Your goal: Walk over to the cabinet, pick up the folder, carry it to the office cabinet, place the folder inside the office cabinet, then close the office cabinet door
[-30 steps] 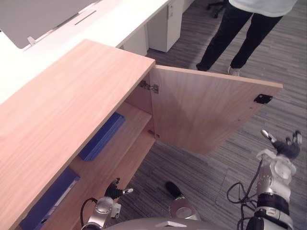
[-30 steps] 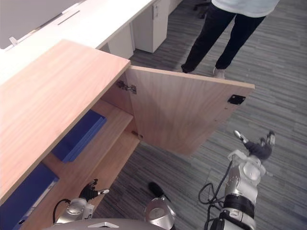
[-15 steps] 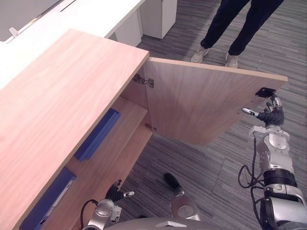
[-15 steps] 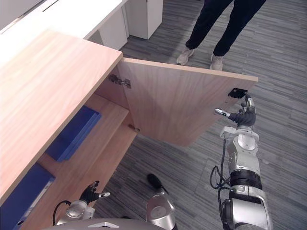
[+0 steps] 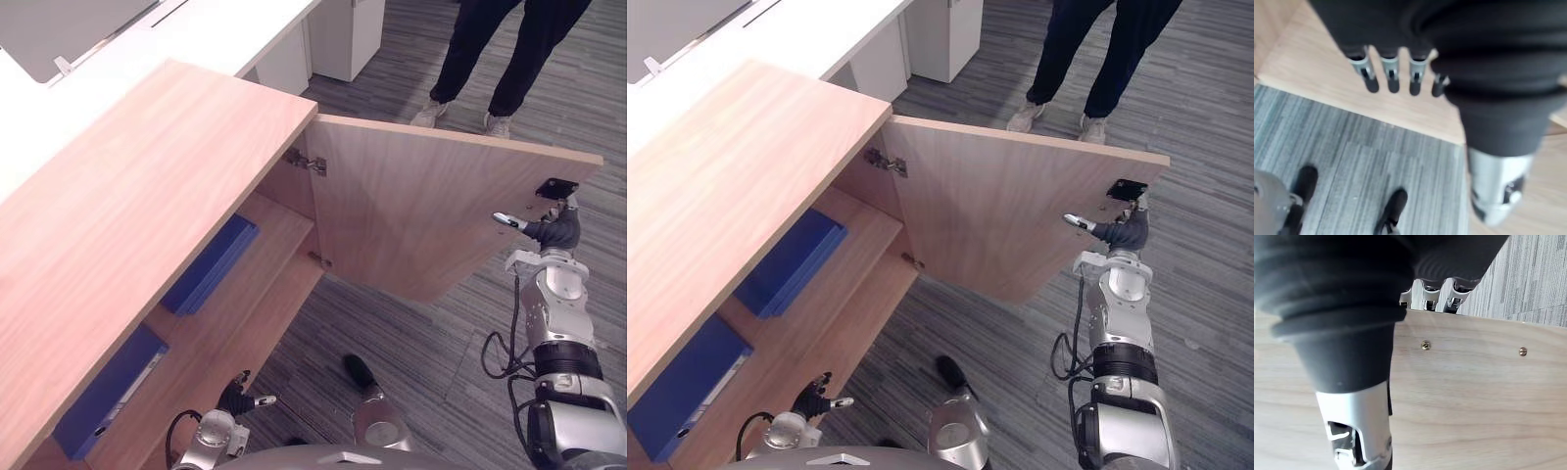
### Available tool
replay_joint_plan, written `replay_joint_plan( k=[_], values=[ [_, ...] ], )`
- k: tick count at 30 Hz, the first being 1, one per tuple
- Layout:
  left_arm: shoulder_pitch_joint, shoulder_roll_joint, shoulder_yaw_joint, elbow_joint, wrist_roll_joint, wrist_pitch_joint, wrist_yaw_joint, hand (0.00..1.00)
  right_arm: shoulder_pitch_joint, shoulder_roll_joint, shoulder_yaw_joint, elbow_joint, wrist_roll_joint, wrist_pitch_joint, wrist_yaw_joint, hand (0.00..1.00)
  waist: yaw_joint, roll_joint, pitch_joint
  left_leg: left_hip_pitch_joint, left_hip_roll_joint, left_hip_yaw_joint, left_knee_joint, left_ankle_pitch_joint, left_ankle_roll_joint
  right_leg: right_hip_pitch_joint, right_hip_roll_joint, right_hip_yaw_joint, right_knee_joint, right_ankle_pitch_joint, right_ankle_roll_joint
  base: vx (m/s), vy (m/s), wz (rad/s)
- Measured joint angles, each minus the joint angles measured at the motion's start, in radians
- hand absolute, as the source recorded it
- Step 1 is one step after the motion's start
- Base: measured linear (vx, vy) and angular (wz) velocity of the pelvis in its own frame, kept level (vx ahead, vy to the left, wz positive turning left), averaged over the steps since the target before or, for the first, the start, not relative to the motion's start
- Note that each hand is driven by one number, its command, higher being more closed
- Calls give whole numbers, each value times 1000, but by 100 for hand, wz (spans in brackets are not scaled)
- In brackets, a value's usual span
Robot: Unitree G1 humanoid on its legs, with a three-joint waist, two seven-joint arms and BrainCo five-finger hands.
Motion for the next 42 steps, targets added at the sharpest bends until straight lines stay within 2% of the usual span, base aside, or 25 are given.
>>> replay_joint_plan(
  k=[5, 7, 11, 16, 20, 27, 30, 37, 42],
  values=[
    [-1, 0, 12, 0, 19, 7, 2, 0, 91, 83, -25, -125, -1, -3, -18, 0, -2, -15, -12, 3, -3, 0, -7, 6, 4, 1, 0, 1, 0, 4, 5, -24, -57, -1],
    [-2, -1, 13, 0, 19, 9, 5, 0, 161, 171, -33, -190, -2, -17, -29, 0, -4, -39, -25, 2, -3, 0, -13, 12, 10, -2, 3, 6, 0, 10, 6, -46, -63, -3],
    [-13, -4, 13, 0, 20, 14, 8, 0, 280, 283, -25, -306, -23, -27, -29, 0, -5, -70, -38, 1, -2, 1, -9, 12, 10, -2, 3, 17, 0, 19, 6, -72, -67, -5],
    [-14, -6, 25, 1, 22, 23, 10, 0, 458, 387, 37, -469, -43, -43, -27, 0, -5, -88, -48, -2, 1, -6, 7, 4, 7, 0, 0, 21, 6, 23, 5, -79, -63, -1],
    [-13, -8, 28, 3, 38, 33, 23, 0, 621, 453, 108, -585, -83, -43, -26, 0, -5, -106, -59, -16, 5, -61, 23, 5, 9, 0, 2, 0, 23, 15, 1, -56, -67, 12],
    [-1, -21, 19, 22, 38, 44, 41, 0, 863, 521, 244, -717, -117, -40, -25, 0, -7, -138, -91, -14, 9, -128, 18, 12, 11, 19, 7, -45, 51, -15, -11, -43, -55, 15],
    [11, -17, 1, 23, 38, 45, 52, 0, 937, 543, 304, -734, -108, -41, -24, 0, -7, -164, -108, -12, 11, -140, 17, 23, 7, 20, 8, -58, 68, -17, -17, -22, -30, 13],
    [21, 10, -81, 38, 64, 45, 49, 0, 1094, 541, 410, -792, -42, -40, 7, 0, -1, -204, -121, 3, 11, -196, 15, 36, 14, 42, 1, -111, 117, -51, -32, -24, -14, 23],
    [48, 28, -117, -25, 78, 42, 36, 0, 1136, 532, 448, -799, -17, -39, 21, 0, 9, -217, -121, 25, 0, -227, -20, 61, 20, 56, -6, -137, 131, -62, -35, -24, -15, 17]
  ],
)
